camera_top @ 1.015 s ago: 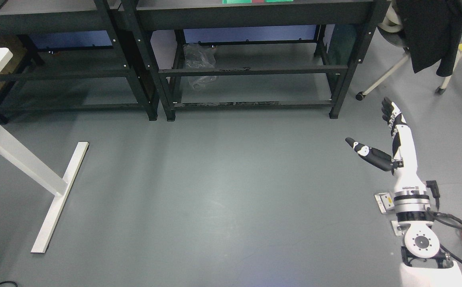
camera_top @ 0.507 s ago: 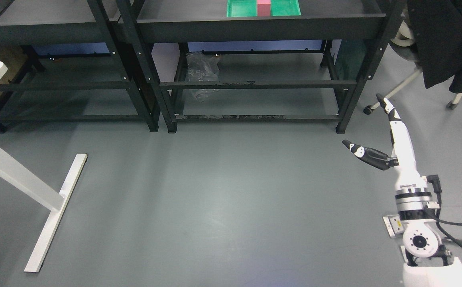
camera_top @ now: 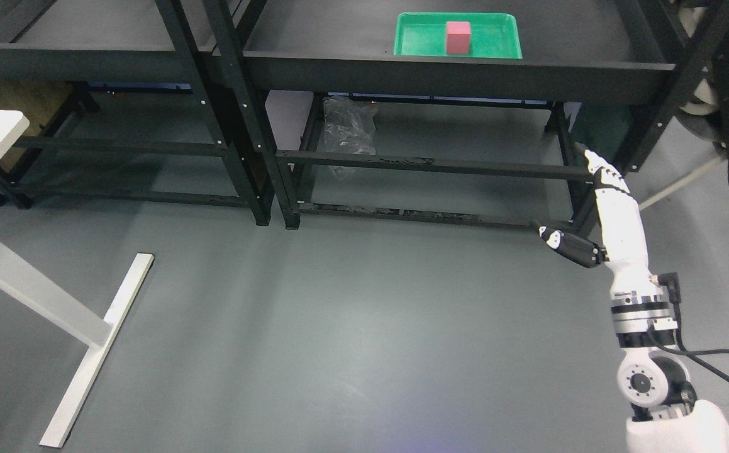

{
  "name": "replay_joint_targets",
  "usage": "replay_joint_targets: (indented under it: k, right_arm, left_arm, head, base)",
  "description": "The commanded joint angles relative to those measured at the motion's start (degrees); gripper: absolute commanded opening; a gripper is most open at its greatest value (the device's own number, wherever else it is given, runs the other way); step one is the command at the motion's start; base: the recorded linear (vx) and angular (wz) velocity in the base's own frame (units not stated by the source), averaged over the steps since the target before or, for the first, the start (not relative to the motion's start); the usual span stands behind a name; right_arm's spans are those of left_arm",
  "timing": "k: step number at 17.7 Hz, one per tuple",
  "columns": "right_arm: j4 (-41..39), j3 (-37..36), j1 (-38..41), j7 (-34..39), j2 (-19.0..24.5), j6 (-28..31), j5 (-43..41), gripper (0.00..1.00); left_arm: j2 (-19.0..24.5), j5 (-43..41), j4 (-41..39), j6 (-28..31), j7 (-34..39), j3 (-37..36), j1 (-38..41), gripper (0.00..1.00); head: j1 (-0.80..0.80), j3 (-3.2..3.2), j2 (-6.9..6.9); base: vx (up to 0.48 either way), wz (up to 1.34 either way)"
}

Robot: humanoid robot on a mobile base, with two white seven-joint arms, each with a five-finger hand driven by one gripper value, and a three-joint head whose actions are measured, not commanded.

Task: Pick pink block from left shelf to tray
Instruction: 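Reach the right hand over the green tray toward the pink cube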

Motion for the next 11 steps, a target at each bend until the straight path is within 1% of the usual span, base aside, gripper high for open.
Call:
replay_joint_targets:
  k: [1, 4, 8, 9, 11]
  right_arm:
    - [-0.6, 0.3, 1.8, -1.1, 0.2, 0.7, 25.7, 0.95]
    - [-1.4, 0.5, 1.8, -1.7, 1.3, 1.9, 23.9, 0.96]
    - [-1.4, 0.8, 1.5, -6.8, 1.2, 3.0, 23.5, 0.96]
    - [-1.4, 1.4, 1.5, -7.0, 1.1, 3.0, 22.0, 0.99]
    - [-1.3, 1.5, 1.5, -7.0, 1.0, 2.9, 18.8, 0.99]
  left_arm:
    - [1.0, 0.0, -1.0, 0.0, 0.0, 0.0, -1.7, 1.0]
    - [1.0, 0.0, -1.0, 0.0, 0.0, 0.0, -1.7, 1.0]
    - [1.0, 0.0, -1.0, 0.0, 0.0, 0.0, -1.7, 1.0]
    - [1.0, 0.0, -1.0, 0.0, 0.0, 0.0, -1.7, 1.0]
    - [1.0, 0.0, -1.0, 0.0, 0.0, 0.0, -1.7, 1.0]
  head:
    - [0.0, 0.0, 0.0]
    - [0.0, 0.0, 0.0]
    - [0.0, 0.0, 0.0]
    - [0.0, 0.0, 0.0]
    - [0.0, 0.0, 0.0]
  base:
    - [0.253, 0.29]
    - [0.262, 0.17]
    - [0.275, 0.0]
    - [0.293, -0.02]
    - [0.295, -0.01]
